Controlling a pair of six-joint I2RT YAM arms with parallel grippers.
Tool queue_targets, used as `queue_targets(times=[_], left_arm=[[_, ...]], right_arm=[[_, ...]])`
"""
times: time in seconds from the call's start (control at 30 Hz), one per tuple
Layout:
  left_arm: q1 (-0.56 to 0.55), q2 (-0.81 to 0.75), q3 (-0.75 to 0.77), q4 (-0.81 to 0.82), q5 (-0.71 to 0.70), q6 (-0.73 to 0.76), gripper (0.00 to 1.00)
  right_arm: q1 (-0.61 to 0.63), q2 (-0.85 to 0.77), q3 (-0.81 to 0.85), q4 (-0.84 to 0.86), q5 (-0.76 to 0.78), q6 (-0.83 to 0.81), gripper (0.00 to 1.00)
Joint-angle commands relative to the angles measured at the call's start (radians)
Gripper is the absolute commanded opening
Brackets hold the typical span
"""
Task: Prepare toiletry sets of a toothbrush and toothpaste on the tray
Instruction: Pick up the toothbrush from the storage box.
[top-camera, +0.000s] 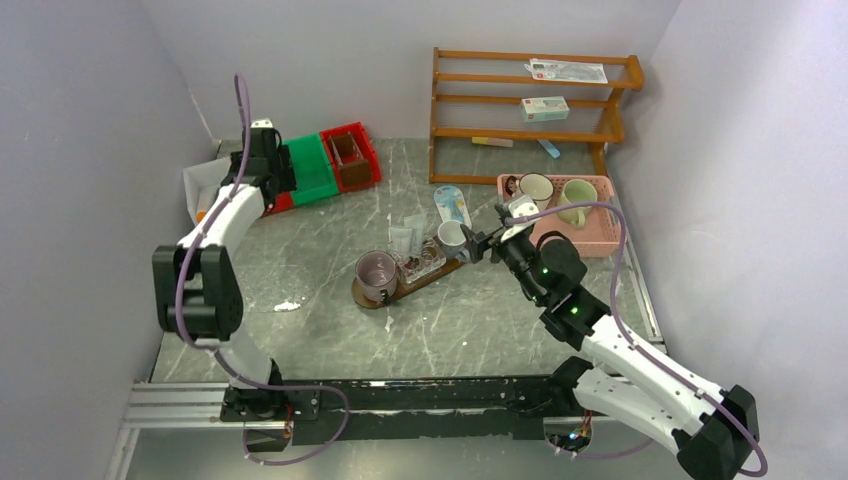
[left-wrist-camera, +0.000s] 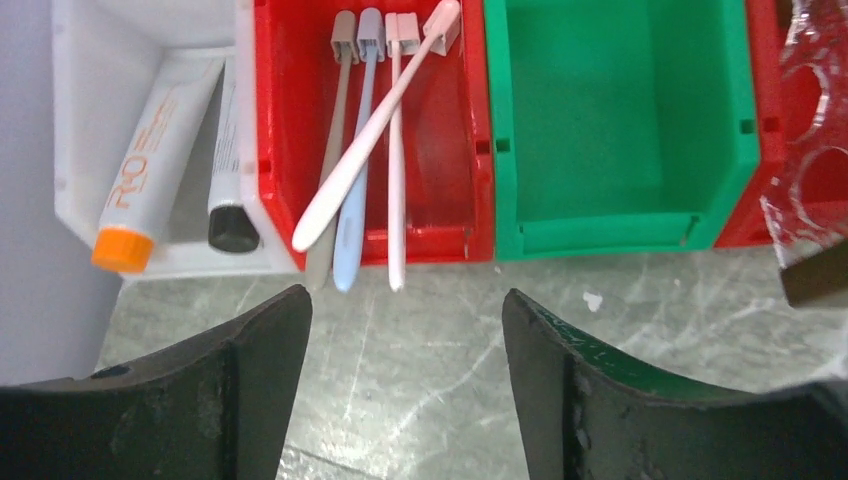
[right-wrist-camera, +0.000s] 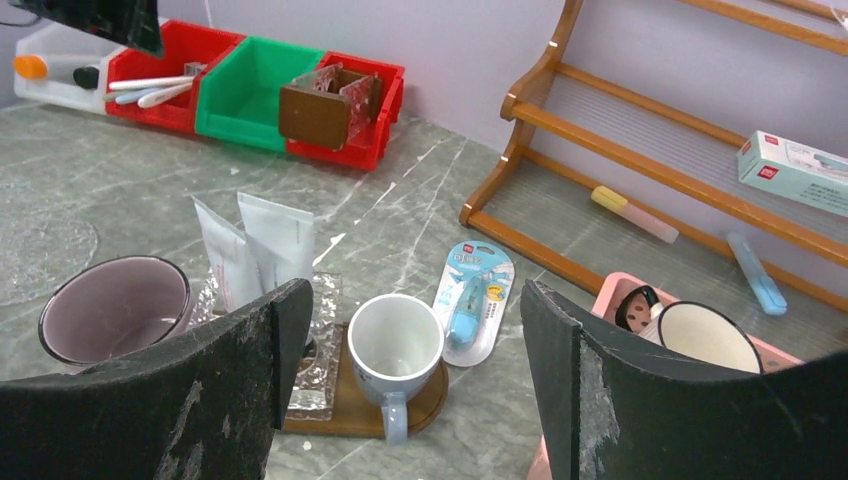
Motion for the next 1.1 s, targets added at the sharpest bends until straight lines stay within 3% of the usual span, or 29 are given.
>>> queue_targets(times=[0.0, 0.2, 0.37, 1.07], left_arm=[[0.015, 0.124, 0.151, -0.074, -0.023, 0.073, 0.72], [0.032, 0.25, 0.271, -0.088, -0.063, 0.147, 0.54], [0.073, 0.344, 0.365, -0.115, -0.008, 0.192, 0.48], [0.121, 0.612, 0.556, -0.178, 0.031, 0.228, 0.41]], right_arm=[[-0.001, -0.024, -0.016, 0.044, 0.02, 0.016, 0.8], [0.0, -0.042, -0.029, 0.04, 0.025, 0.011, 0.8], [0.0, -0.037, -0.035, 0.046, 0.024, 0.008, 0.8], [0.0, -0.004, -0.035, 0.045, -0.004, -0.012, 0.8]])
